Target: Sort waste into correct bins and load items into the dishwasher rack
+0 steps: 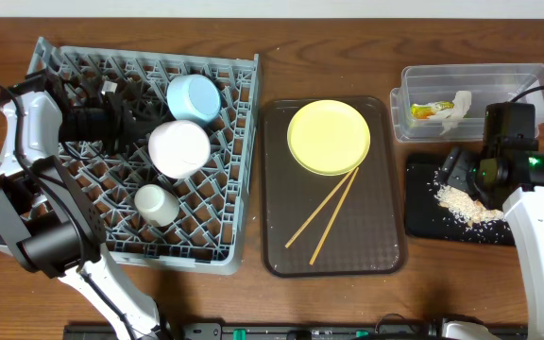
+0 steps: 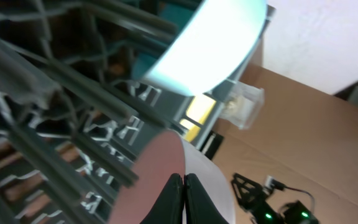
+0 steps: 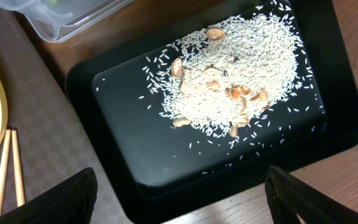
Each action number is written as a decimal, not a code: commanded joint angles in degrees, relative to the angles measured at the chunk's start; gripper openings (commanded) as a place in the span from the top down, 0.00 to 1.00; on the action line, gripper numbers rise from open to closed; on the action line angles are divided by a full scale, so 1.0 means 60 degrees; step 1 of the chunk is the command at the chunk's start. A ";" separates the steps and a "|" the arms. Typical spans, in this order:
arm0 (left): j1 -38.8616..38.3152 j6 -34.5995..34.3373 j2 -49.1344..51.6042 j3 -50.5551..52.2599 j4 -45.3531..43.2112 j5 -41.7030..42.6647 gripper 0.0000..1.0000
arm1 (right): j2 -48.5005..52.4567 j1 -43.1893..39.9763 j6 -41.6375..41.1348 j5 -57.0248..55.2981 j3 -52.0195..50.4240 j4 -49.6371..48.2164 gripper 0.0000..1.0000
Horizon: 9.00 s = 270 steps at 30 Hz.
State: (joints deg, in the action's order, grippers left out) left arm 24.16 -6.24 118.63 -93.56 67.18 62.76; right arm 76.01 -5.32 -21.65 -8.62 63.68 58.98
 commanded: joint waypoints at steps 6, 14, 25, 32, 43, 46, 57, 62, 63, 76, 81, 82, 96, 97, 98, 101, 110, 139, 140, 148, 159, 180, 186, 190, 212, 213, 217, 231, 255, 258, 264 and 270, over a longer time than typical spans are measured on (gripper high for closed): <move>-0.0193 -0.0029 0.0200 0.0219 0.0408 0.0787 0.94 | -0.0062 -0.0120 0.0120 -0.0022 0.0066 -0.0011 0.15; -0.0255 0.0127 0.0175 0.0219 0.2033 0.1020 0.90 | -0.0062 -0.0120 0.0120 -0.0022 0.0066 -0.0007 0.15; -0.0291 0.1570 0.0142 0.0219 0.2973 0.2433 0.91 | -0.0062 -0.0120 0.0120 -0.0018 0.0066 -0.0080 0.15; -0.0291 0.1523 0.0142 0.0219 0.2350 0.0648 0.91 | -0.0062 -0.0120 0.0120 -0.0018 0.0066 -0.0066 0.15; -0.0149 0.1501 0.0138 0.0215 0.2211 -0.2065 0.51 | -0.0062 -0.0120 0.0120 -0.0018 0.0066 -0.0066 0.15; -0.0025 0.1337 0.0095 0.0149 0.2178 -0.2437 0.44 | -0.0062 -0.0120 0.0120 -0.0022 0.0066 -0.0066 0.15; 0.0047 0.0841 -0.1865 -0.0911 0.1169 -0.3650 0.43 | -0.0062 -0.0120 0.0120 -0.0022 0.0066 -0.0084 0.15; -0.0550 0.1111 -0.3304 -0.0911 0.0339 -0.3657 0.47 | -0.0062 -0.0120 0.0117 -0.0018 0.0066 -0.0087 0.15; -0.0798 0.1304 -0.3555 -0.0911 0.0244 -0.3723 0.51 | -0.0062 -0.0120 0.0117 -0.0018 0.0066 -0.0091 0.15; -0.5697 0.1359 -0.3945 -0.0029 0.0215 -0.7009 0.73 | -0.0062 -0.0120 0.0117 0.0018 0.0066 -0.0157 0.15; -0.7184 0.1351 -0.3621 0.0630 -0.0146 -0.8317 0.73 | -0.0062 -0.0120 0.0117 0.0091 0.0066 -0.0157 0.15; -0.7388 0.1344 -0.3526 0.0739 -0.0222 -0.8491 0.74 | -0.0062 -0.0120 0.0117 0.0095 0.0066 -0.0157 0.15; -0.8051 0.0845 -0.1810 0.0889 -0.0288 -0.9653 0.74 | -0.0062 -0.0120 0.0117 0.0091 0.0066 -0.0149 0.15; -0.8051 0.0845 -0.1774 0.0889 -0.0291 -0.9653 0.74 | -0.0062 -0.0120 0.0117 0.0091 0.0066 -0.0149 0.15; -0.8051 0.0845 -0.1745 0.0889 -0.0299 -0.9657 0.74 | -0.0062 -0.0120 0.0117 0.0091 0.0066 -0.0149 0.15; -0.8051 0.0761 -0.1741 0.0889 -0.0317 -0.9817 0.74 | -0.0062 -0.0120 0.0117 0.0091 0.0066 -0.0149 0.15; -0.8062 0.0197 -0.1730 0.0994 -0.0306 -1.0316 0.74 | -0.0062 -0.0120 0.0117 0.0091 0.0066 -0.0149 0.15; -0.7821 0.0204 -0.1730 0.1519 -0.2769 -1.0910 0.94 | -0.0062 -0.0120 0.0120 0.0087 0.0066 -0.0149 0.15; -0.7748 0.0204 -0.1730 0.1519 -0.2871 -1.0907 0.94 | -0.0062 -0.0120 0.0120 0.0087 0.0066 -0.0149 0.15; -0.6940 0.0200 -0.1730 0.1519 -0.3687 -1.0903 0.94 | -0.0062 -0.0120 0.0124 0.0091 0.0066 -0.0149 0.15; -0.6360 0.0211 -0.1734 0.1519 -0.3927 -1.0899 0.94 | -0.0062 -0.0120 0.0120 0.0091 0.0066 -0.0153 0.15; -0.6397 0.0157 -0.1734 0.1519 -0.4532 -1.0284 0.92 | -0.0062 -0.0120 0.0120 0.0091 0.0066 -0.0109 0.15; -0.6393 0.0168 -0.1770 0.1515 -0.4302 -1.0324 0.75 | -0.0062 -0.0120 0.0124 0.0087 0.0066 -0.0062 0.15; -0.6397 0.0168 -0.2076 0.1483 -0.4084 -1.0324 0.73 | -0.0062 -0.0120 0.0124 0.0087 0.0066 -0.0040 0.15; -0.4630 -0.1308 -0.4539 0.2171 -0.0102 -1.1828 0.94 | -0.0062 -0.0120 0.0186 0.0087 0.0066 -0.0044 0.14; -0.4466 -0.1399 -0.4539 0.2291 -0.0102 -1.1828 0.94 | -0.0062 -0.0120 0.0186 0.0084 0.0066 -0.0040 0.14; -0.3803 -0.1599 -0.4535 0.2812 -0.0175 -1.1828 0.94 | -0.0062 -0.0120 0.0186 0.0087 0.0066 -0.0073 0.14; -0.2470 -0.2586 -0.4535 0.4291 -0.0204 -1.1828 0.94 | -0.0062 -0.0120 0.0186 0.0087 0.0066 -0.0076 0.14; -0.2412 -0.2586 -0.4539 0.5085 0.0590 -1.1817 0.94 | -0.0062 -0.0120 0.0186 0.0087 0.0066 -0.0080 0.14; -0.2412 -0.2586 -0.4539 0.5085 0.0652 -1.1817 0.94 | -0.0062 -0.0120 0.0186 0.0087 0.0066 -0.0080 0.14; -0.2412 -0.2586 -0.4539 0.5085 0.0696 -1.1788 0.93 | -0.0062 -0.0120 0.0186 0.0087 0.0066 -0.0084 0.14; -0.2412 -0.2586 -0.4539 0.5085 0.0696 -1.1497 0.94 | -0.0062 -0.0120 0.0186 0.0087 0.0066 -0.0124 0.14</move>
State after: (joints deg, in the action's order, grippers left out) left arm 9.34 -21.04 90.98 -64.29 69.91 -7.55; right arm 76.01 -5.32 -21.26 -7.92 63.68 58.43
